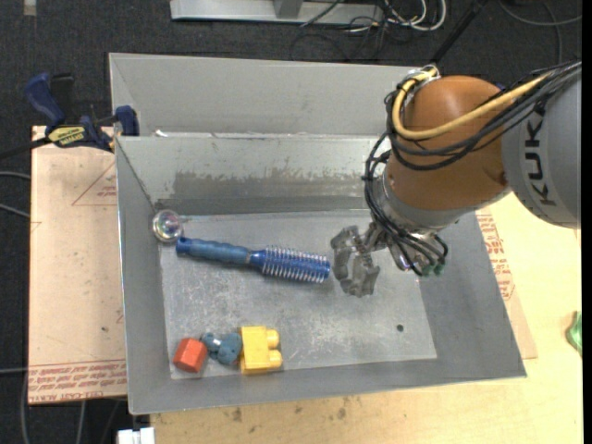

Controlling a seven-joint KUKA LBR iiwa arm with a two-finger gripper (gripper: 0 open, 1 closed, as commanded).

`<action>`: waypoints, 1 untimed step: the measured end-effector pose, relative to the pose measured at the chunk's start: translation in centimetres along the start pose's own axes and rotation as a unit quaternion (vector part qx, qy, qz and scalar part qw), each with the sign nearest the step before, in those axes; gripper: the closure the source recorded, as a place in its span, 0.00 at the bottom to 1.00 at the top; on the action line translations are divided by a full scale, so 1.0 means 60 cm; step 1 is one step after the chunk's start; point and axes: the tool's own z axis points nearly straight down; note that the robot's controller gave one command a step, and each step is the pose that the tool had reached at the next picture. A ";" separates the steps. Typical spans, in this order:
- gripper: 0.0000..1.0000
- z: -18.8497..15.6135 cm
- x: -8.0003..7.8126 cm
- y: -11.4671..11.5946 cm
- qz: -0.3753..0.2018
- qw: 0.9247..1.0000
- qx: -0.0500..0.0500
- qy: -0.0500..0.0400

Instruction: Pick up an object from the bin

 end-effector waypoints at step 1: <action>1.00 0.112 -0.022 -0.002 0.062 0.998 -0.001 0.008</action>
Offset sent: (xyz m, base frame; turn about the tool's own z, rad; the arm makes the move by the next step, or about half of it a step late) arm 0.0141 0.0010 -0.0640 0.1251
